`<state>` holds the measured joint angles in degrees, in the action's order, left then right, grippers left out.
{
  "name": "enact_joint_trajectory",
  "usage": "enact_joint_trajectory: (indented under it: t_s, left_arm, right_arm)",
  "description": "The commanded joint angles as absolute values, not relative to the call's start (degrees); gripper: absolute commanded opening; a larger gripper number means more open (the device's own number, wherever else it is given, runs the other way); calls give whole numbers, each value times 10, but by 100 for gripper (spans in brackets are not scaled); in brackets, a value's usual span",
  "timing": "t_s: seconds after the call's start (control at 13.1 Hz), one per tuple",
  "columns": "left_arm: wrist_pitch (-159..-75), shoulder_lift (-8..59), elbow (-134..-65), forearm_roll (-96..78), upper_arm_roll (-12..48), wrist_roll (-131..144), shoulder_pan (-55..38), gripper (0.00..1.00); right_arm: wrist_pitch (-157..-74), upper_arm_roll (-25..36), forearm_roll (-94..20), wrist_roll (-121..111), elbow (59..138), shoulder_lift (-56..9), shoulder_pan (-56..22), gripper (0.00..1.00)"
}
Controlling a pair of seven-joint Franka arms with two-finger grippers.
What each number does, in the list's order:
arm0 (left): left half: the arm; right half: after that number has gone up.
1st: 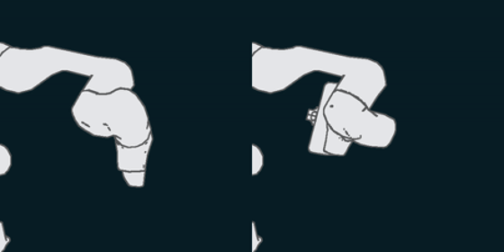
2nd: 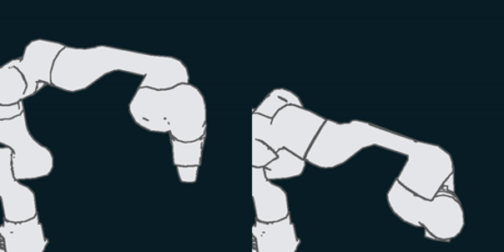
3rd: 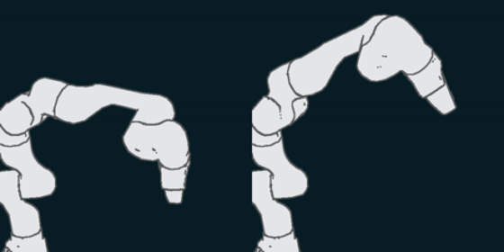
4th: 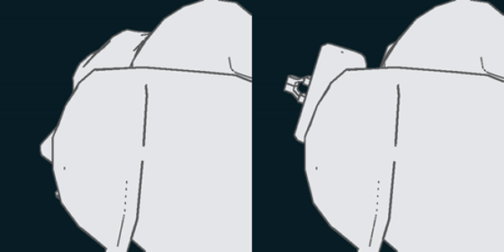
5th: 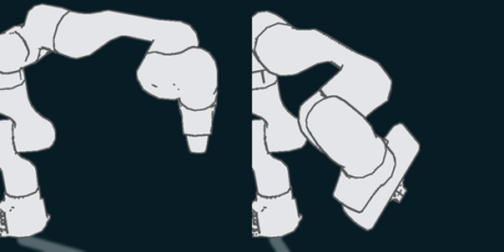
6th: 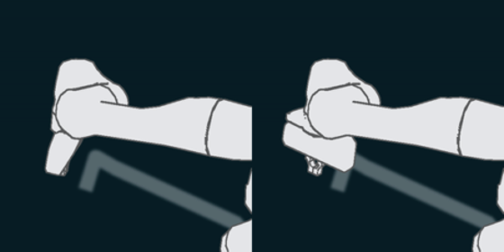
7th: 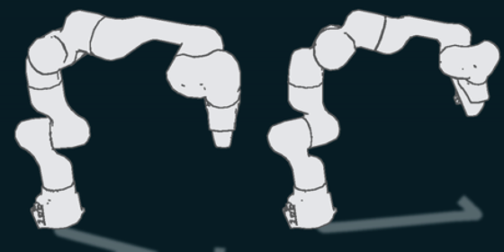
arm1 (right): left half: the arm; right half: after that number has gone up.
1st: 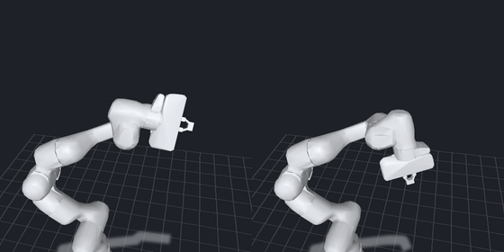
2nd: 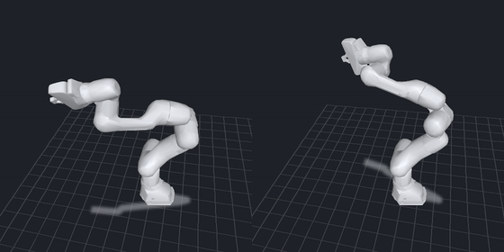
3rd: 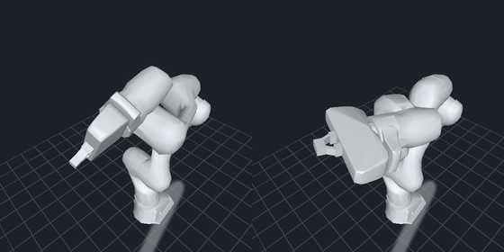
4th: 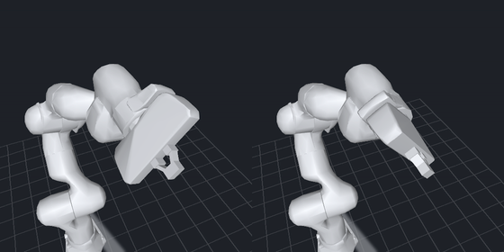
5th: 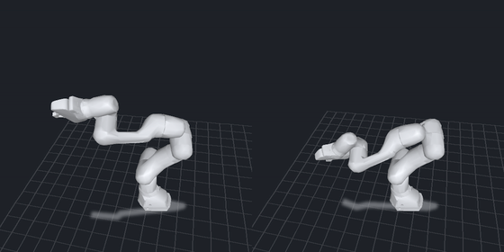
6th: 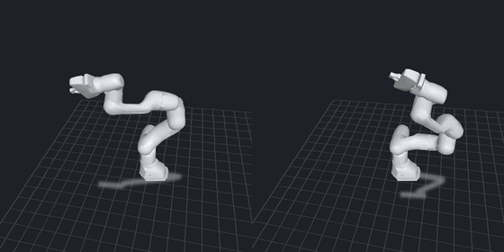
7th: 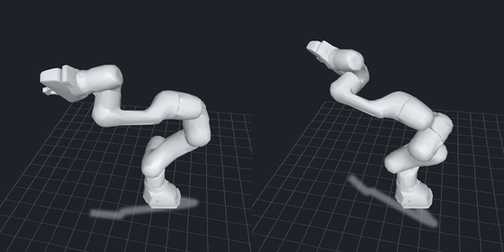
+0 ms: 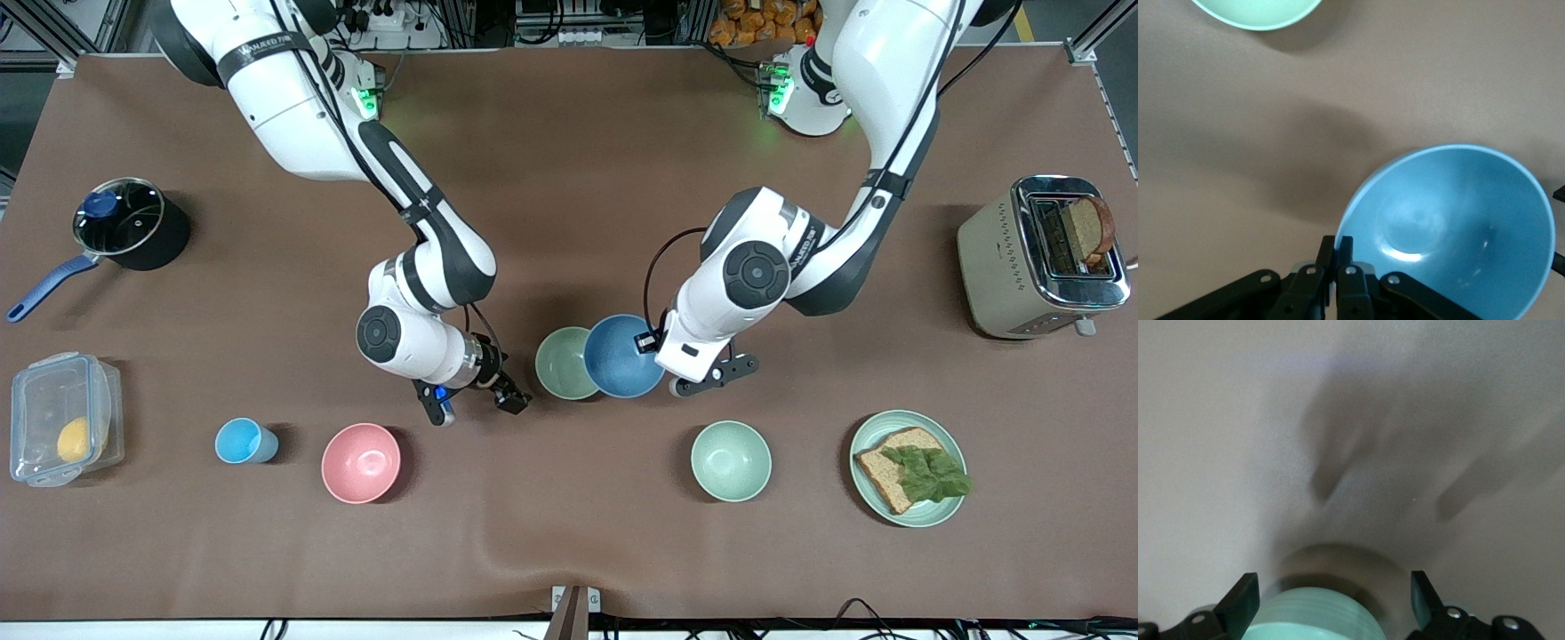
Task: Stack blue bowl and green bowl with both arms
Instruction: 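Carry the blue bowl with the left gripper over the green bowl, then lower the blue bowl into the green bowl with the left gripper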
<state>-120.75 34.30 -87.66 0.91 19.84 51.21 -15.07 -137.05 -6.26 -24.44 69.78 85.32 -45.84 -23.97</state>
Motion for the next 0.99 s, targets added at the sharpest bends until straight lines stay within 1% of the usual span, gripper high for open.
enact_joint_trajectory:
  t_s: [0.0,0.31,0.92]
  left_arm:
    - [-1230,362,-862,26,190,555,-178,0]
    - [-1283,392,-862,55,189,626,-205,0]
    - [-1312,414,-862,62,189,637,-224,0]
  right_arm:
    - [-1403,-54,-230,741,839,-475,-257,100]
    - [-1409,-30,-224,746,840,-481,-284,100]
    - [-1409,-30,-207,748,840,-486,-291,100]
